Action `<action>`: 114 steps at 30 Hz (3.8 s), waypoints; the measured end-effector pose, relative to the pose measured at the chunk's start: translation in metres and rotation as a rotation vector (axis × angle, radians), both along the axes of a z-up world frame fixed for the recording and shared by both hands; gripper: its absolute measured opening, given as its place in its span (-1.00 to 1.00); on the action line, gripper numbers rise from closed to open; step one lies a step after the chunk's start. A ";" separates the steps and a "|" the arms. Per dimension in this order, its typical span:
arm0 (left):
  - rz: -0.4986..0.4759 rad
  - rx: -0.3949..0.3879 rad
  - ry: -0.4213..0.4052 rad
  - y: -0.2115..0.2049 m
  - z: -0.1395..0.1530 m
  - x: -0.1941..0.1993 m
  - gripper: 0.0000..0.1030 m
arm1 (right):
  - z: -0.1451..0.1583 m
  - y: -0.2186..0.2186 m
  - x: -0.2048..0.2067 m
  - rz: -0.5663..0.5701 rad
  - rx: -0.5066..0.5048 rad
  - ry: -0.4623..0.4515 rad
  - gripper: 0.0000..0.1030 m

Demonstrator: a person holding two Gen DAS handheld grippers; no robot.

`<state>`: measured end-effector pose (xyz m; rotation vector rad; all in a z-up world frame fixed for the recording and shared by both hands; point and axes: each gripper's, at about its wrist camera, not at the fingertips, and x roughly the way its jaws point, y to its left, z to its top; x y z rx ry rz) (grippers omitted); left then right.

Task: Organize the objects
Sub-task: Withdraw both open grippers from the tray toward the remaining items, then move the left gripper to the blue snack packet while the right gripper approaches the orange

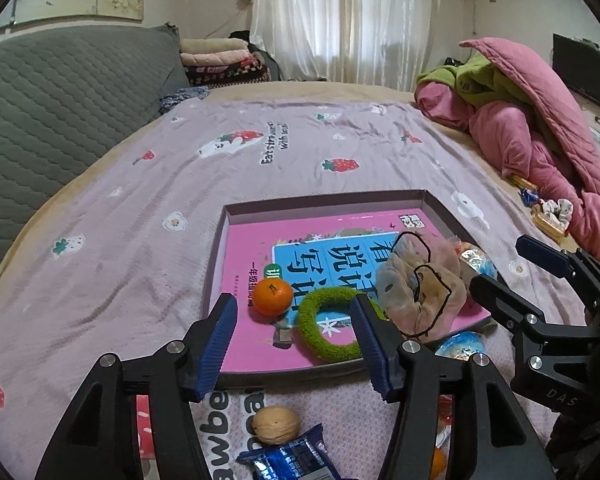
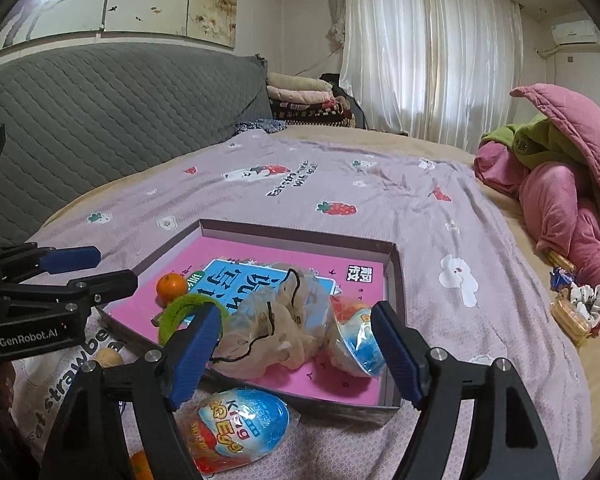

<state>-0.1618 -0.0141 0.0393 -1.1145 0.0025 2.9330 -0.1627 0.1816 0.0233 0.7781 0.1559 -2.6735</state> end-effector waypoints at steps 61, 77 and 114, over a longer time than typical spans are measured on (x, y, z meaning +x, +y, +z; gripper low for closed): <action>-0.002 -0.030 0.027 0.006 0.012 0.082 0.35 | -0.001 0.006 0.085 -0.005 0.001 0.056 0.68; -0.015 -0.031 0.008 0.001 -0.001 0.095 0.36 | -0.007 0.005 0.110 -0.029 0.021 0.050 0.68; -0.038 -0.013 -0.076 -0.010 -0.030 0.117 0.35 | -0.020 -0.025 0.142 0.001 0.110 0.016 0.68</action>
